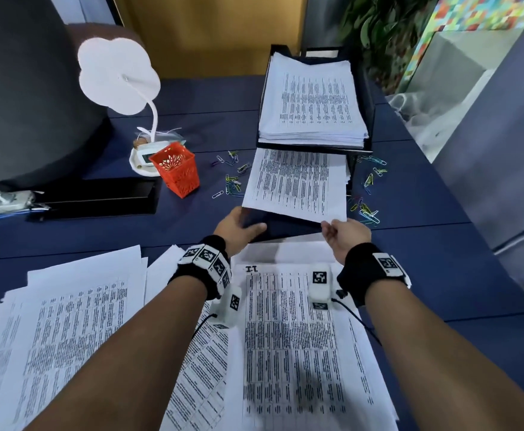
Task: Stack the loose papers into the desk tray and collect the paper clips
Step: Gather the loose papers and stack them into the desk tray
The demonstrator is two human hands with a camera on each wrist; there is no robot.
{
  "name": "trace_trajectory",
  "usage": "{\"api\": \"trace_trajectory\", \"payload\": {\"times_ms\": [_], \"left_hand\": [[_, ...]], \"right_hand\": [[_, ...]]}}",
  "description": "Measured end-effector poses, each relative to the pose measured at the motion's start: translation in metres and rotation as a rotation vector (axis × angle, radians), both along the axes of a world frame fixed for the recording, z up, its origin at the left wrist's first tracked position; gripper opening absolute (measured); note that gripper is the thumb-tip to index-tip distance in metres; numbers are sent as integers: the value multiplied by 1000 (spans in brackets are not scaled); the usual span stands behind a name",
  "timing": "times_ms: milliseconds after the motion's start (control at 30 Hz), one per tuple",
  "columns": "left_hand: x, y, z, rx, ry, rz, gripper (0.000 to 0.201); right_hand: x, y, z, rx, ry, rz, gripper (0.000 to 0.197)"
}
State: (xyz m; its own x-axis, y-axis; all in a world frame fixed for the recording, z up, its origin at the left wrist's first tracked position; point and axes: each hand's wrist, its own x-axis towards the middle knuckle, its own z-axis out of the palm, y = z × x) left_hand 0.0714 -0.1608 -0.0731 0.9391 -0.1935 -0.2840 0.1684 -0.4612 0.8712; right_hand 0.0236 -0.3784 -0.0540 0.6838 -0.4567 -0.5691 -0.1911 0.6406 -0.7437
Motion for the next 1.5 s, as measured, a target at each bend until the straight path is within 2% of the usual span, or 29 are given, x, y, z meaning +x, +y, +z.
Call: {"api": "trace_trajectory", "payload": {"times_ms": [67,133,167,233,333,400,467,500,600,667,700,767,800,833,933,967,1000,1067,1100,1133,1167,1233,1267,1333,1400,1500], "left_hand": [[6,-1,-6,226,-14,-98,78],[13,-2,-9,536,-5,-215,108],[16,-4,-10,676,17,-265,113],[18,-7,-6,838,66,-322,118],[20,-15,-3,934,149,-366,123],[23,-20,-2,982,168,-386,120],[26,-25,-2,1004,177,-381,116],[28,-26,-3,1013,182,-382,116],[31,-30,-2,1029,210,-378,115],[33,-32,-2,1044,216,-377,117],[34,-33,-2,1054,215,-380,118],[35,-35,-1,1066,210,-386,117],[36,-35,-2,1069,211,-387,117],[36,-36,-1,1069,215,-387,117],[36,-35,-1,1054,223,-381,116],[35,-34,-1,1043,224,-376,116],[35,-33,-1,1028,222,-367,115],[33,-29,-4,996,208,-352,114],[31,-26,-5,980,197,-351,115],[29,-23,-7,964,185,-352,118],[28,-20,-8,945,174,-353,119],[23,-15,-8,897,150,-345,117],[20,-14,-7,868,130,-338,114],[11,-13,-4,792,80,-316,104],[0,-12,-2,694,43,-277,95],[-16,-5,-1,615,-22,-176,85]], "right_hand": [[12,-6,2,42,-11,-24,37],[24,-12,2,83,-24,-40,25],[30,-15,2,93,-29,-51,23],[44,-19,0,77,-33,-75,27],[63,-24,1,39,-44,-98,31],[74,-28,0,27,-47,-102,21],[85,-31,-1,19,-45,-112,12],[89,-31,-2,15,-45,-118,14],[101,-33,-4,16,-35,-142,35],[110,-37,-8,70,-18,-162,41],[114,-39,-10,12,33,-122,40],[114,-42,-1,-222,183,-5,40],[114,-44,-1,-589,332,184,43],[115,-45,2,-826,408,338,47],[113,-50,4,-1057,431,601,58],[109,-49,4,-1064,427,608,59],[106,-49,0,-960,364,535,56],[98,-47,-4,-377,185,212,42],[93,-49,-7,-213,92,132,38],[83,-45,-10,-171,65,105,36],[75,-43,-12,-173,80,69,31],[54,-36,-17,-258,102,192,19],[44,-33,-19,-322,113,246,19],[26,-30,-31,-554,197,333,10],[10,-29,-39,-776,303,413,20],[-10,-24,-35,-935,335,501,22]]}}
